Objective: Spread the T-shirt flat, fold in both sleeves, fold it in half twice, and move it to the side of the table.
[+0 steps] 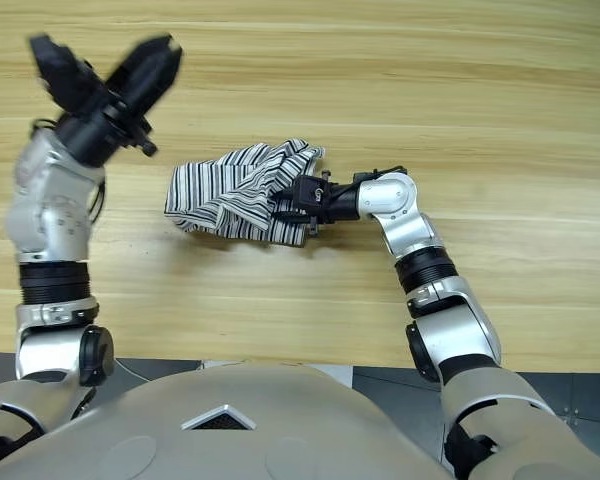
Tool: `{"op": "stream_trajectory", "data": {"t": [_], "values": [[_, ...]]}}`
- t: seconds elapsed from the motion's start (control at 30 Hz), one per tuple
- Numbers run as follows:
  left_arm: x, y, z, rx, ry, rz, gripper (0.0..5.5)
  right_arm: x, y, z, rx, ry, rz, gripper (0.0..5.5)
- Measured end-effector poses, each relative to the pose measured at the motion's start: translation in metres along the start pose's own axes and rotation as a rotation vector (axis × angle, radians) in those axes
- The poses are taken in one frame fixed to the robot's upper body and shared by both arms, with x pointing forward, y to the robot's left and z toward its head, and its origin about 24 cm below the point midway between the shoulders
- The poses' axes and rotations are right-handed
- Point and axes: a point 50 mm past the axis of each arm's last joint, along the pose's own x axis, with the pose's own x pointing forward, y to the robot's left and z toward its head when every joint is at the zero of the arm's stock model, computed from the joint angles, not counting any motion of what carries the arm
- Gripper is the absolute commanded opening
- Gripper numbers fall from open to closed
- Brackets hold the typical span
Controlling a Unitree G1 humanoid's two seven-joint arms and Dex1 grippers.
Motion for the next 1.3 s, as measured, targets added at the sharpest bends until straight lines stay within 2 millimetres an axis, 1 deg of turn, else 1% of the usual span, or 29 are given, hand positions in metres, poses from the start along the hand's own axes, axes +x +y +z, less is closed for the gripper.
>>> {"op": "stream_trajectory", "data": {"t": [0.13,0.17,0.2,0.23,0.27,0.3,0.37,0.4,0.5,0.6,0.67,0.73,0.8,0.9,0.93,1.0,1.07,1.13,1.23,1.27,1.3], "values": [[-0.006,-0.042,0.021,-0.045,-0.060,-0.170,1.12,0.000,-0.001,0.001,0.002,0.001,0.000,1.44],[-0.009,-0.052,0.023,-0.046,-0.053,-0.208,1.12,0.000,-0.001,0.001,0.002,0.001,-0.001,1.44],[-0.011,-0.058,0.020,-0.058,-0.041,-0.224,1.12,0.001,-0.001,0.001,0.001,0.001,-0.002,1.44],[-0.015,-0.065,0.011,-0.082,0.003,-0.237,1.12,0.000,-0.001,0.001,0.001,0.001,-0.009,1.44],[-0.020,-0.072,-0.006,-0.123,0.065,-0.239,1.12,0.001,-0.002,0.001,0.002,0.000,-0.019,1.44],[-0.025,-0.076,-0.018,-0.158,0.104,-0.234,1.12,0.001,-0.003,0.001,0.005,-0.001,-0.029,1.44],[-0.032,-0.080,-0.037,-0.184,0.156,-0.217,1.12,0.005,-0.006,0.003,0.026,-0.008,-0.066,1.44],[-0.036,-0.084,-0.050,-0.210,0.185,-0.204,1.12,0.011,-0.012,0.008,0.046,-0.025,-0.100,1.44],[-0.038,-0.091,-0.068,-0.243,0.206,-0.195,1.12,0.026,-0.025,0.027,0.084,-0.088,-0.143,1.44],[-0.037,-0.096,-0.082,-0.288,0.193,-0.185,1.12,0.040,-0.040,0.044,0.149,-0.116,-0.193,1.44],[-0.037,-0.100,-0.088,-0.312,0.180,-0.181,1.12,0.051,-0.050,0.052,0.159,-0.099,-0.235,1.44],[-0.035,-0.105,-0.093,-0.336,0.167,-0.192,1.12,0.062,-0.056,0.056,0.176,-0.063,-0.291,1.44],[-0.034,-0.109,-0.099,-0.353,0.171,-0.204,1.12,0.067,-0.064,0.055,0.210,-0.020,-0.370,1.44],[-0.034,-0.114,-0.107,-0.366,0.192,-0.209,1.12,0.063,-0.083,0.055,0.243,0.067,-0.502,1.44],[-0.034,-0.115,-0.108,-0.366,0.190,-0.208,1.12,0.062,-0.085,0.054,0.244,0.087,-0.515,1.44],[-0.034,-0.115,-0.107,-0.359,0.179,-0.206,1.12,0.062,-0.083,0.047,0.259,0.120,-0.499,1.44],[-0.034,-0.114,-0.108,-0.361,0.181,-0.201,1.12,0.061,-0.083,0.046,0.248,0.113,-0.473,1.44],[-0.035,-0.113,-0.109,-0.363,0.183,-0.195,1.12,0.057,-0.085,0.049,0.248,0.069,-0.481,1.44],[-0.036,-0.112,-0.111,-0.368,0.185,-0.186,1.12,0.044,-0.095,0.064,0.247,-0.123,-0.485,1.44],[-0.036,-0.112,-0.110,-0.369,0.183,-0.186,1.12,0.039,-0.095,0.072,0.217,-0.194,-0.442,1.44],[-0.036,-0.113,-0.110,-0.370,0.180,-0.187,1.12,0.039,-0.092,0.073,0.210,-0.224,-0.406,1.44]]}}
